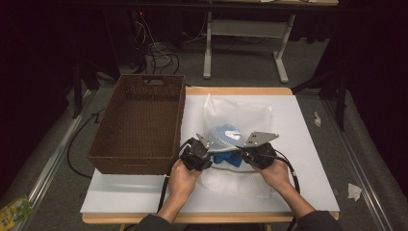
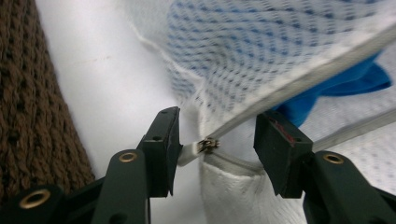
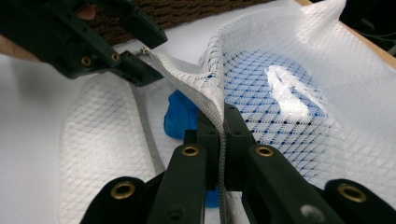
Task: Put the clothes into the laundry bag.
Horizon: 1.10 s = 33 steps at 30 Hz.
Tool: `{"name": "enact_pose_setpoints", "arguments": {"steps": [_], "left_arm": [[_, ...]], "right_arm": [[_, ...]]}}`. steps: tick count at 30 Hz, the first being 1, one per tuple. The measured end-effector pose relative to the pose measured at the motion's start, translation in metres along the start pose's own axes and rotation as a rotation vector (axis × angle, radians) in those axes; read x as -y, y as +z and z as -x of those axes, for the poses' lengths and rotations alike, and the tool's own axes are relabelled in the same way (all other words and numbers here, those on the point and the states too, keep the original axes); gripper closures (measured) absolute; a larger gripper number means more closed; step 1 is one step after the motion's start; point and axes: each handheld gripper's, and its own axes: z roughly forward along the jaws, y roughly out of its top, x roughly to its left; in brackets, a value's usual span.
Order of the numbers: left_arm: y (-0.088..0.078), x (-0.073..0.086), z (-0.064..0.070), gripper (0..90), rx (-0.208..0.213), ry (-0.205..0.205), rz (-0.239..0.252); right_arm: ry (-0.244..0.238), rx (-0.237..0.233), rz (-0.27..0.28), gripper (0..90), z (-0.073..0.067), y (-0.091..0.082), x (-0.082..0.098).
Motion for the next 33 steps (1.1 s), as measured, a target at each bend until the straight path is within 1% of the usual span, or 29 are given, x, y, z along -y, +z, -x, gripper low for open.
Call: {"name": "enact_pose_setpoints", "arguments": {"steps": [1, 3, 4, 6, 8, 9, 13, 15, 19, 22, 24, 25, 29, 33], "left_arm": [[0.000, 0.000, 0.000, 51.8, 0.000, 0.001, -0.002], [0.002, 0.000, 0.000, 53.2, -0.002, 0.002, -0.007], [0.003, 0.000, -0.001, 54.3, 0.001, -0.003, -0.009], [0.005, 0.000, -0.001, 57.4, 0.008, -0.007, -0.016], [0.006, 0.001, -0.002, 63.1, 0.014, 0.000, -0.018], [0.006, 0.001, -0.002, 65.9, 0.017, -0.003, -0.021], [0.004, 0.001, 0.002, 78.0, 0.020, 0.023, -0.036], [0.004, 0.002, 0.002, 81.2, 0.027, 0.021, -0.048], [0.001, 0.006, 0.003, 82.5, 0.032, 0.012, -0.045], [-0.003, 0.010, 0.004, 82.5, 0.033, 0.014, -0.040], [-0.007, 0.013, 0.005, 82.4, 0.033, 0.012, -0.032], [-0.008, 0.014, 0.005, 82.2, 0.033, 0.010, -0.029], [-0.013, 0.019, 0.006, 81.9, 0.043, 0.001, -0.021], [-0.015, 0.024, 0.007, 81.8, 0.049, -0.004, -0.017]], "right_arm": [[-0.003, -0.002, 0.007, 88.9, 0.000, 0.000, 0.001], [0.002, -0.001, 0.004, 88.8, -0.001, 0.000, 0.003], [-0.007, -0.002, 0.006, 88.8, -0.001, 0.000, 0.004], [-0.007, -0.002, 0.001, 88.6, -0.002, 0.001, 0.006], [0.000, 0.002, 0.004, 88.3, -0.003, 0.001, 0.008], [0.003, 0.003, 0.003, 88.3, -0.004, 0.000, 0.009], [0.010, 0.006, 0.011, 87.5, -0.003, -0.001, 0.012], [0.012, 0.009, 0.016, 86.9, -0.003, -0.001, 0.013], [0.018, 0.008, 0.015, 83.5, -0.003, -0.002, 0.018], [0.039, 0.025, 0.015, 78.1, -0.002, -0.003, 0.023], [0.050, 0.039, 0.015, 72.4, -0.002, -0.004, 0.027], [0.058, 0.045, 0.015, 68.0, -0.003, -0.005, 0.030], [0.055, 0.075, -0.001, 62.8, -0.005, -0.007, 0.043], [0.065, 0.118, -0.028, 55.9, -0.007, -0.008, 0.059]]}}
